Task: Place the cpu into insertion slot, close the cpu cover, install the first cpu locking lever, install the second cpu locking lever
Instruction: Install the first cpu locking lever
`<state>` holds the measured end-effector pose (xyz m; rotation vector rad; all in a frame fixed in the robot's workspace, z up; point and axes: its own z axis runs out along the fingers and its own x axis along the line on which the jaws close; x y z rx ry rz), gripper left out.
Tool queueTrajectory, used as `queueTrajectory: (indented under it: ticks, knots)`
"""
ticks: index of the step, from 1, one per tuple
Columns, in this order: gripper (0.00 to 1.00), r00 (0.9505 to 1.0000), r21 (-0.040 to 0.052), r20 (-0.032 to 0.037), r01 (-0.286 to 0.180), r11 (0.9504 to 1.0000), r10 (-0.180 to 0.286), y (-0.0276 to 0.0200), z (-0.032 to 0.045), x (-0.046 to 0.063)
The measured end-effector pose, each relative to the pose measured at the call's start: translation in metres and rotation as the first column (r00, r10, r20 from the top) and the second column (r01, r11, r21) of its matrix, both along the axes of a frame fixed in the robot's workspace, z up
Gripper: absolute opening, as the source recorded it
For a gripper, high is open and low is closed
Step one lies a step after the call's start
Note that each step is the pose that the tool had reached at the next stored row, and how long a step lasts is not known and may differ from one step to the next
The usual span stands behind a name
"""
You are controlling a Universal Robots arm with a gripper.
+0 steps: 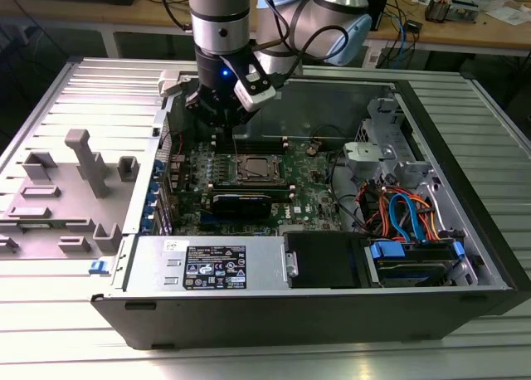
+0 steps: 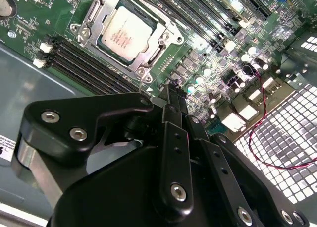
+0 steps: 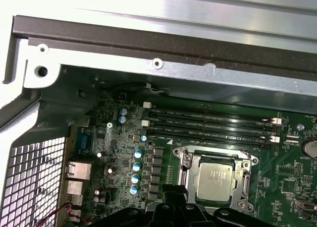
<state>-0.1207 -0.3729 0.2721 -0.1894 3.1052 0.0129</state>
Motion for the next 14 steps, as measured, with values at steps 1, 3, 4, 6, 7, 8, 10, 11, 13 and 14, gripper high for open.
queueTrajectory:
  ticks: [1,3,4,6,7,8,10,11,13,14]
  knots:
    - [0.11,1.0000,0.0000,0.0000,0.000,1.0000,0.000,0.0000,0.0000,0.0000]
    - [0.11,1.0000,0.0000,0.0000,0.000,1.0000,0.000,0.0000,0.0000,0.0000]
    - [0.11,1.0000,0.0000,0.0000,0.000,1.0000,0.000,0.0000,0.0000,0.0000]
    - [0.11,1.0000,0.0001,0.0000,0.000,1.0000,0.000,0.0000,0.0000,0.0000]
    - [0.11,1.0000,0.0001,0.0000,0.000,1.0000,0.000,0.0000,0.0000,0.0000]
    - [0.11,1.0000,0.0001,0.0000,0.000,1.0000,0.000,0.0000,0.0000,0.0000]
    - [0.11,1.0000,0.0003,0.0001,0.000,1.0000,0.000,0.0000,0.0000,-0.0003]
    - [0.11,1.0000,0.0003,0.0001,0.000,1.0000,0.000,0.0003,0.0000,-0.0017]
    - [0.11,1.0000,0.0003,0.0001,0.000,1.0000,0.000,0.0009,-0.0001,-0.0030]
    - [0.11,1.0000,0.0002,0.0002,0.000,1.0000,0.000,0.0014,-0.0001,-0.0036]
